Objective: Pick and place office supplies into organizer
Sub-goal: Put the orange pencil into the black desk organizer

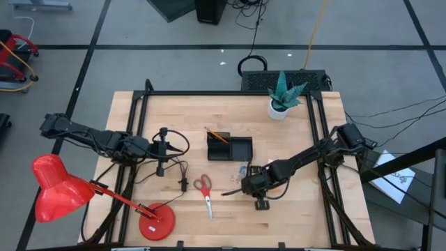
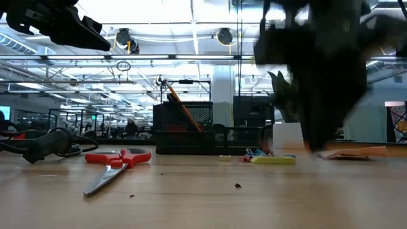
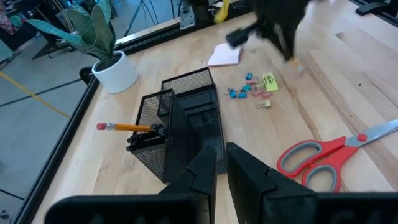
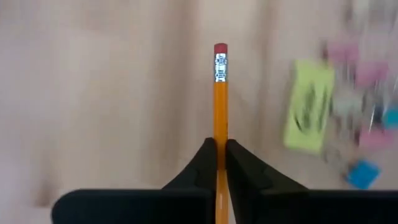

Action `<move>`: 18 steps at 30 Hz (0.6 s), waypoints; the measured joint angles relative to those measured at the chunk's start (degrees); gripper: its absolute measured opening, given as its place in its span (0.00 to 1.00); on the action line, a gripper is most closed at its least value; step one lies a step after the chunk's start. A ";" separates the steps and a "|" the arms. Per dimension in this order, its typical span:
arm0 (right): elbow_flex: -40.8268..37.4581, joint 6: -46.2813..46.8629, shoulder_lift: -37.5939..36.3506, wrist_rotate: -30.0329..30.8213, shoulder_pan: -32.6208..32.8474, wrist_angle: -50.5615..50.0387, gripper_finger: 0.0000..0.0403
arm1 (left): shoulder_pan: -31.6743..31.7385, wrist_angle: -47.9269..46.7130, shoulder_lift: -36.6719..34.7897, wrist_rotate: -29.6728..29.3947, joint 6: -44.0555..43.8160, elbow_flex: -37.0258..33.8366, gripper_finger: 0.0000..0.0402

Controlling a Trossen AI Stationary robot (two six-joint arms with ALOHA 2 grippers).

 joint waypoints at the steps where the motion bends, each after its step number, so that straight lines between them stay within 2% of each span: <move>1: 0.99 -0.59 -0.86 0.14 -0.04 0.10 0.04 | 0.02 0.04 0.02 0.00 0.00 0.00 0.11; 7: 4.25 -4.30 -3.33 5.80 -0.30 0.43 0.03 | 0.00 0.04 0.02 0.00 -0.23 0.00 0.11; 12: 6.33 -9.25 -4.83 12.85 -2.03 5.67 0.03 | 0.02 0.07 0.02 0.00 -0.07 0.00 0.11; 18: 6.48 -19.35 -6.96 13.52 -6.18 16.55 0.03 | 0.02 0.04 0.02 0.00 -0.24 0.00 0.11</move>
